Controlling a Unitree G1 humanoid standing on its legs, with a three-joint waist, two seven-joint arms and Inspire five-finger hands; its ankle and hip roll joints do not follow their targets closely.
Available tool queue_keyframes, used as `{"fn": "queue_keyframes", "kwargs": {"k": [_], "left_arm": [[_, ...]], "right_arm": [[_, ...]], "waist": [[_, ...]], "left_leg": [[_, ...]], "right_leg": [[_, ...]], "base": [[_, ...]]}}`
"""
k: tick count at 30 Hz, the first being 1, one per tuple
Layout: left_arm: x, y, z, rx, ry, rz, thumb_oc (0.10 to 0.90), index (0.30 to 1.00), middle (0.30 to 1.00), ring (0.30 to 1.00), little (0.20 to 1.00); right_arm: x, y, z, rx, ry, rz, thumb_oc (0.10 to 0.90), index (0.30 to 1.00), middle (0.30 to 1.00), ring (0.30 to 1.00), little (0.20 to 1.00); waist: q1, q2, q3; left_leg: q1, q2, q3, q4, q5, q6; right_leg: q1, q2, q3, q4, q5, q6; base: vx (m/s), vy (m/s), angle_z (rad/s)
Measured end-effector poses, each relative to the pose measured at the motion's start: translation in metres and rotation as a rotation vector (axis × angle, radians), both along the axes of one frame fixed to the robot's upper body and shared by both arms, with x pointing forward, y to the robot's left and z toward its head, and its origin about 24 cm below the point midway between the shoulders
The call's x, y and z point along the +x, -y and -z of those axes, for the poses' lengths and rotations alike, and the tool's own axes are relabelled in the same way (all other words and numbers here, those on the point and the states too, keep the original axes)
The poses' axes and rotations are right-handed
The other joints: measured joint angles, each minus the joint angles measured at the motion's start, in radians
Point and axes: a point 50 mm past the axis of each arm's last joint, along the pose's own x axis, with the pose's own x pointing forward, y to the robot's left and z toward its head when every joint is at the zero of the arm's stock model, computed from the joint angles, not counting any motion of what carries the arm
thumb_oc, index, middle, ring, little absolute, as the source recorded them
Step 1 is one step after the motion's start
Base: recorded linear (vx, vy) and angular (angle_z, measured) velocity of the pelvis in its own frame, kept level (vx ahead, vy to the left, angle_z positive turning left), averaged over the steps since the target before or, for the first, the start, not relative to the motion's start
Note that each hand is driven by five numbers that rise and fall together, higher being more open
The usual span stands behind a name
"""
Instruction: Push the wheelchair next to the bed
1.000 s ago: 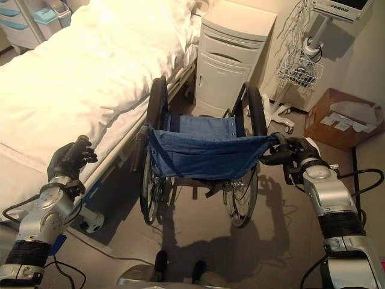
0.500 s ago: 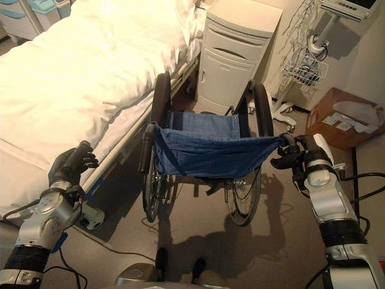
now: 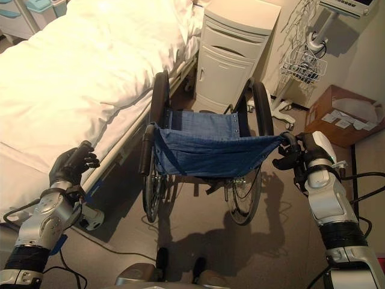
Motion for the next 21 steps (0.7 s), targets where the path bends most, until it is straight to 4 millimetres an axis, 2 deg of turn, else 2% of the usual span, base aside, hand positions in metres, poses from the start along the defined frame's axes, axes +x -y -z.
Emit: {"fn": "queue_keyframes", "kwargs": {"k": [8, 21], "left_arm": [[0.0, 0.0, 0.0, 0.0, 0.0, 0.002, 0.8, 0.9, 0.9, 0.9, 0.9], [0.001, 0.003, 0.002, 0.001, -0.006, 0.017, 0.8, 0.9, 0.9, 0.9, 0.9]], "right_arm": [[-0.002, -0.002, 0.005, 0.16, 0.061, 0.094, 0.8, 0.9, 0.9, 0.9, 0.9], [-0.001, 0.005, 0.015, 0.735, 0.226, 0.276, 0.8, 0.9, 0.9, 0.9, 0.9]], "waist": [[0.0, 0.0, 0.0], [-0.003, -0.001, -0.001]], "left_leg": [[0.0, 0.0, 0.002, 0.0, 0.001, 0.001], [0.009, 0.002, 0.04, 0.0, -0.002, -0.001]], "right_leg": [[-0.001, 0.0, 0.003, 0.0, 0.0, 0.0], [0.001, -0.001, 0.021, 0.0, 0.005, 0.005]], "base": [[0.0, 0.0, 0.0], [0.01, 0.004, -0.03]]}}
